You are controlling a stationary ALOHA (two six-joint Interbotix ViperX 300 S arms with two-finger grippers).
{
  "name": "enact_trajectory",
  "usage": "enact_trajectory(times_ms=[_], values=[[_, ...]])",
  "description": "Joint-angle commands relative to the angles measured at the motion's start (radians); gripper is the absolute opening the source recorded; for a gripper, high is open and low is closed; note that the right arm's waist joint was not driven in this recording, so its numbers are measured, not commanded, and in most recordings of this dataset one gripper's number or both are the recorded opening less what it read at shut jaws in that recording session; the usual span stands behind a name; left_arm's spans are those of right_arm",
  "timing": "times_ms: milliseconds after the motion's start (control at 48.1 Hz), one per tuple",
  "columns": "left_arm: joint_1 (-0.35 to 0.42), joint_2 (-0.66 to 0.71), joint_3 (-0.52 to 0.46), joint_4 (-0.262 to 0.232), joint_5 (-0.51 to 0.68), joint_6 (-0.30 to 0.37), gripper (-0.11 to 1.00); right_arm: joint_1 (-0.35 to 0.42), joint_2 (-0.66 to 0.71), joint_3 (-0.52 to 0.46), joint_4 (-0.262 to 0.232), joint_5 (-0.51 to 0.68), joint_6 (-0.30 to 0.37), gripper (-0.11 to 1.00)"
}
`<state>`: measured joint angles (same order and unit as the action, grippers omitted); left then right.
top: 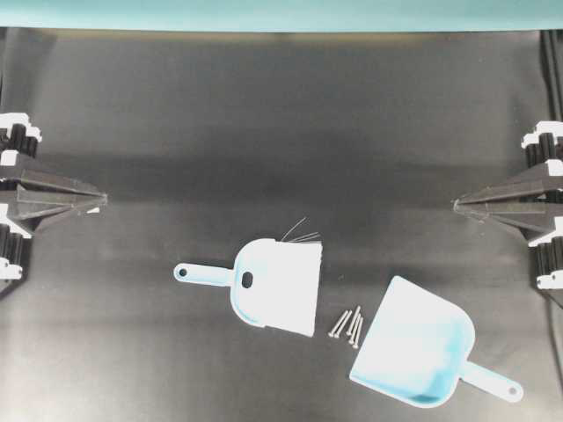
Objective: Hold the dustpan with a person, while the left arm uses a hand brush to gather the screws into the dustpan.
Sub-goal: 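Move the left gripper toward the blue hand brush handle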
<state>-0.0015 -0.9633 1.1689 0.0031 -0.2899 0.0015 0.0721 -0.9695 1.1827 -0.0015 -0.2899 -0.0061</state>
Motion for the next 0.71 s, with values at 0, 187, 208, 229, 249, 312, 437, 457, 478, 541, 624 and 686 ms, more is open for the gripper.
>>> enact_trajectory(times_ms=[0,187,208,229,249,312,437,457,478,541,624,686], values=[[-0.009,0.044,-0.012,0.043,0.000,-0.014,0.05,0.000,0.011,0.002,-0.002,-0.002,0.005,0.04],[-0.009,0.199,-0.025,0.043,0.049,-0.018,0.00,0.000,-0.006,0.021,0.000,0.198,0.006,0.00],[-0.009,0.232,-0.029,0.043,0.060,-0.018,0.00,0.000,-0.009,0.023,-0.002,0.221,0.006,0.00],[-0.009,0.252,-0.032,0.043,0.066,-0.018,0.00,0.000,-0.012,0.025,0.000,0.244,0.005,0.00],[-0.009,0.270,-0.034,0.043,0.072,-0.018,0.00,0.000,-0.017,0.028,-0.002,0.264,0.005,0.00],[-0.009,0.327,-0.044,0.043,0.078,-0.018,0.00,0.000,-0.034,0.043,0.000,0.318,0.008,0.00],[-0.009,0.423,-0.049,0.044,0.057,0.000,0.00,0.000,-0.078,0.072,0.000,0.339,0.008,0.00],[-0.009,0.437,-0.048,0.044,0.046,0.003,0.00,0.000,-0.087,0.078,-0.002,0.339,0.008,0.00],[-0.009,0.451,-0.044,0.044,0.031,0.006,0.00,0.000,-0.098,0.084,0.000,0.339,0.008,0.00],[-0.011,0.495,-0.032,0.044,-0.025,0.014,0.00,0.000,-0.138,0.107,0.000,0.328,0.006,0.00],[-0.011,0.558,-0.012,0.046,-0.123,0.017,0.00,0.000,-0.189,0.137,0.000,0.313,0.005,0.00],[-0.011,0.621,0.000,0.044,-0.198,0.017,0.03,0.000,-0.229,0.158,0.000,0.305,0.005,0.00]])
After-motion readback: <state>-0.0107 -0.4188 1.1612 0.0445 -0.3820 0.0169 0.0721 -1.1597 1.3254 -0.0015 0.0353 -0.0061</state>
